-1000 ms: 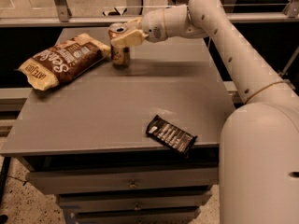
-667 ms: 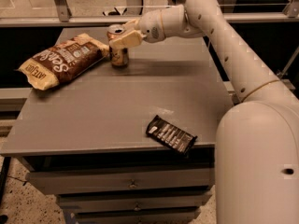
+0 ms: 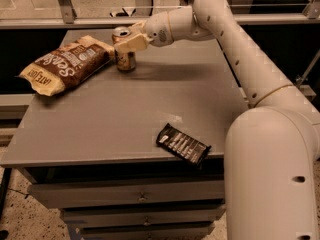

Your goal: Move orange can near brown chip bag

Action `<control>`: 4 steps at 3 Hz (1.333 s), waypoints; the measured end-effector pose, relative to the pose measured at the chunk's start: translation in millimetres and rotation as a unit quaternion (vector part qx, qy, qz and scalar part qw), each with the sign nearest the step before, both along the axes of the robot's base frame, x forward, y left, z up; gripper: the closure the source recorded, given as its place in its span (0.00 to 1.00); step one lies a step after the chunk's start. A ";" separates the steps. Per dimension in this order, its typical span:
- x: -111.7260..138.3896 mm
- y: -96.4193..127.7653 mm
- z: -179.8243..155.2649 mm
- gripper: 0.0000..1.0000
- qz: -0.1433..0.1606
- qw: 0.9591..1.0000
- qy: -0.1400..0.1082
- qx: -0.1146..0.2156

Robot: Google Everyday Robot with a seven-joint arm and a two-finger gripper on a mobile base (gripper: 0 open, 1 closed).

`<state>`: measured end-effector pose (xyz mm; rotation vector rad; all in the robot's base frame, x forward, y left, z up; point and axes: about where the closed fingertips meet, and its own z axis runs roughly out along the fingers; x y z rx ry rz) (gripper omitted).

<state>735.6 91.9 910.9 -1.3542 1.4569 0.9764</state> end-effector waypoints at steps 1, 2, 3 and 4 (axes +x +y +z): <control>-0.1 1.6 -1.8 0.12 0.002 1.000 0.001 -0.002; -2.0 3.3 -2.9 0.00 0.005 1.000 0.004 -0.001; -7.8 -2.3 -1.1 0.00 0.004 1.000 0.013 0.009; -12.8 -33.9 11.1 0.00 -0.012 0.999 0.014 0.035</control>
Offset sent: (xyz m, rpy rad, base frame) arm -0.0038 -0.0024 -0.0018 -0.0015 0.0116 0.0047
